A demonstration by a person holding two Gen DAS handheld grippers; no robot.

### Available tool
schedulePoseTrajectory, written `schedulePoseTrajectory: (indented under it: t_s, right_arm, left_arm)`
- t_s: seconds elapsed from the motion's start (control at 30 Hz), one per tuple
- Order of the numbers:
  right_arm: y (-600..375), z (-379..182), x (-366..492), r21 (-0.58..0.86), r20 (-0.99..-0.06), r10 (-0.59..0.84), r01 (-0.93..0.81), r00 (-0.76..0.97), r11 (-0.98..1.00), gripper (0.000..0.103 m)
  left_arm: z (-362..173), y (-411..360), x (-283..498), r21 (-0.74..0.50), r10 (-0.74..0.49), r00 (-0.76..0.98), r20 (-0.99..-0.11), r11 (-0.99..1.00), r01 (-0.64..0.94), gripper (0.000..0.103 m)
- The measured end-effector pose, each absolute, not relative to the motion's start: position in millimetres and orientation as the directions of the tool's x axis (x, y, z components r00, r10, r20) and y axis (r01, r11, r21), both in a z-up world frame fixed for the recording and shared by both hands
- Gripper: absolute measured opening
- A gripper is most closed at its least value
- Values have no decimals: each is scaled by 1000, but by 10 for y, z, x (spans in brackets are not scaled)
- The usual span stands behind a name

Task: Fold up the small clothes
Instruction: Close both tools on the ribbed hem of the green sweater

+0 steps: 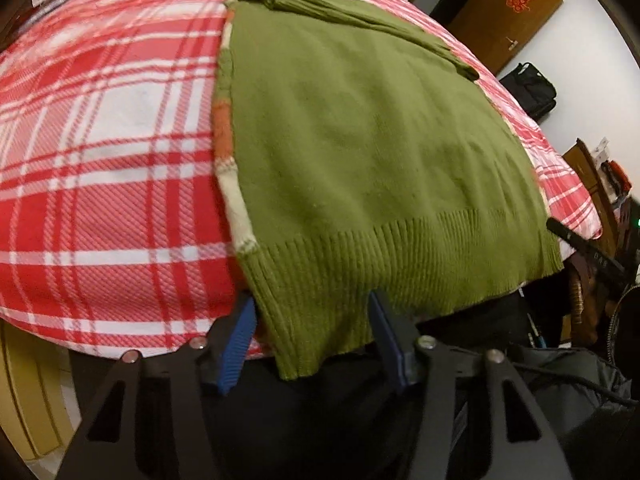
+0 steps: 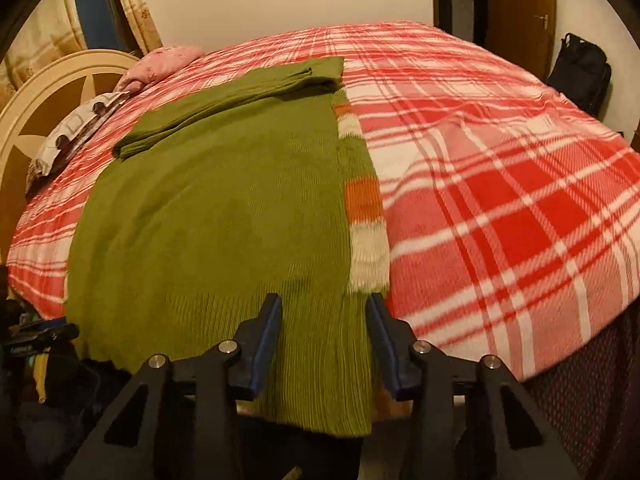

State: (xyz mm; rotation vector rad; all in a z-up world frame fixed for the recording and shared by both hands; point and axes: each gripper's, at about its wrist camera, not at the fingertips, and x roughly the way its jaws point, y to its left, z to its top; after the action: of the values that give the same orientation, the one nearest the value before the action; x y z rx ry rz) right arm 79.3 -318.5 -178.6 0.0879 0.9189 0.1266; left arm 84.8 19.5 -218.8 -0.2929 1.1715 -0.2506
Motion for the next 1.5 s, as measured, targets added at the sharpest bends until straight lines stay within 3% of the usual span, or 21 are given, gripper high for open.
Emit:
schedulePoseTrajectory:
  t_s: [0.23, 0.43, 0.63, 0.77, 0.83, 0.87, 0.9, 1.23, 1.5]
  right_arm:
    - [-3239, -1792, 662, 148, -803, 174, -93, 570, 985, 45]
    - [-3492, -1758, 626, 178, -795, 139, 9, 590, 984, 45]
    - [-3361, -1836, 646, 176, -805, 166, -38, 569, 984, 45]
    - [-3334, -1853, 643, 228, -803, 230, -72, 549, 971, 25]
    - [-3380, -1904, 658, 241, -810, 230, -50, 540, 969, 14]
    - [-3417, -1890, 663, 274, -803, 255, -48, 539, 961, 11]
    - [-3440, -1873, 662, 298, -793, 278, -54, 542, 953, 10]
    - [-3696, -1637, 671, 559, -620, 475, -74, 624, 826, 9]
    - [-3691, -1329, 768, 609, -526, 520, -129, 673, 783, 9]
  left_arm:
    - [-2237, 244, 853, -403, -383, 352, -854, 915, 18, 57]
    - [-2228, 252, 843, -398, -377, 361, -853, 917, 18, 57]
    - [-2201, 202, 849, -379, -363, 369, -856, 925, 31, 57]
    - [-2207, 186, 849, -399, -384, 370, -846, 916, 38, 57]
    - [-2211, 183, 839, -415, -401, 370, -838, 909, 45, 44]
    - [-2208, 189, 838, -420, -407, 369, -835, 906, 48, 21]
    - [-2193, 198, 838, -435, -422, 370, -827, 899, 55, 10]
    - [-1698, 404, 800, -504, -481, 566, -669, 854, 129, 9]
    - [-1583, 563, 870, -594, -542, 612, -576, 792, 143, 9]
